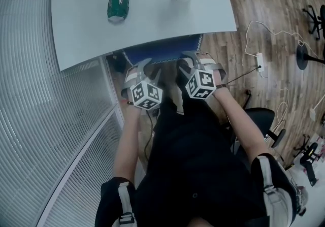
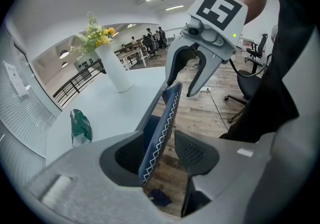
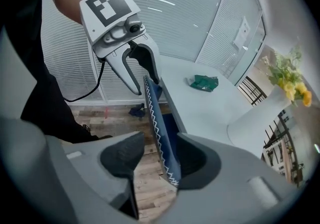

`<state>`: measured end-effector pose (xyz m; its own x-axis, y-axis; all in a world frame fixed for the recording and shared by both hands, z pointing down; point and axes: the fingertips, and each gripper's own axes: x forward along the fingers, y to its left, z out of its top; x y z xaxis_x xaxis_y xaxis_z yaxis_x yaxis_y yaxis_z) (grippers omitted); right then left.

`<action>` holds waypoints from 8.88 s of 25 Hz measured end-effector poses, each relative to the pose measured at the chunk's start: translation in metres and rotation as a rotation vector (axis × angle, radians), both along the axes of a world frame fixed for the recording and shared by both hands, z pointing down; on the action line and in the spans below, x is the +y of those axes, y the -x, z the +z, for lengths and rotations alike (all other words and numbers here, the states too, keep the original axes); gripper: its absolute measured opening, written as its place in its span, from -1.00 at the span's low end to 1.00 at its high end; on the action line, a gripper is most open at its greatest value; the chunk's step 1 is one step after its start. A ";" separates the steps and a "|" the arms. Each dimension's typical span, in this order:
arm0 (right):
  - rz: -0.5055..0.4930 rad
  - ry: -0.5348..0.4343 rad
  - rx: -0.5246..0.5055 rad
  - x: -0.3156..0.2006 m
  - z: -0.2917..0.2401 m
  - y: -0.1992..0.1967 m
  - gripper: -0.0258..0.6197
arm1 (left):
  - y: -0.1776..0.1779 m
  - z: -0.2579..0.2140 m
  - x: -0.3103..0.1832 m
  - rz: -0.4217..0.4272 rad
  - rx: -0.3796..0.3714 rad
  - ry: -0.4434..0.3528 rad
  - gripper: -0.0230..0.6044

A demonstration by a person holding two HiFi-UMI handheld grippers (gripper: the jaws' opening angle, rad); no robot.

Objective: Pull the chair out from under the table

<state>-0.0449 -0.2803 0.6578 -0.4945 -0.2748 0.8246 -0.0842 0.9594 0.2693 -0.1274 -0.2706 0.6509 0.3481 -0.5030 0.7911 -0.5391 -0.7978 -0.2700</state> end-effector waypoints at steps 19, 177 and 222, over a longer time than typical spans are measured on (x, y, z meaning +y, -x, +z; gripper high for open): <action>-0.069 -0.108 0.105 -0.007 0.017 0.003 -0.63 | 0.002 0.018 -0.004 0.105 -0.184 -0.039 -0.59; -0.137 -0.032 0.157 0.413 0.021 -0.084 -0.70 | -0.086 0.018 0.418 0.083 -0.150 0.042 -0.67; 0.359 -0.202 -0.440 0.319 -0.183 -0.111 -0.77 | -0.070 -0.158 0.341 -0.263 0.333 -0.299 -0.68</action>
<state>0.0659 0.0389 0.4749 -0.6244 -0.6179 0.4778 -0.5386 0.7836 0.3096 -0.0575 0.0702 0.4930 0.3876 -0.7943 0.4678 -0.8065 -0.5380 -0.2451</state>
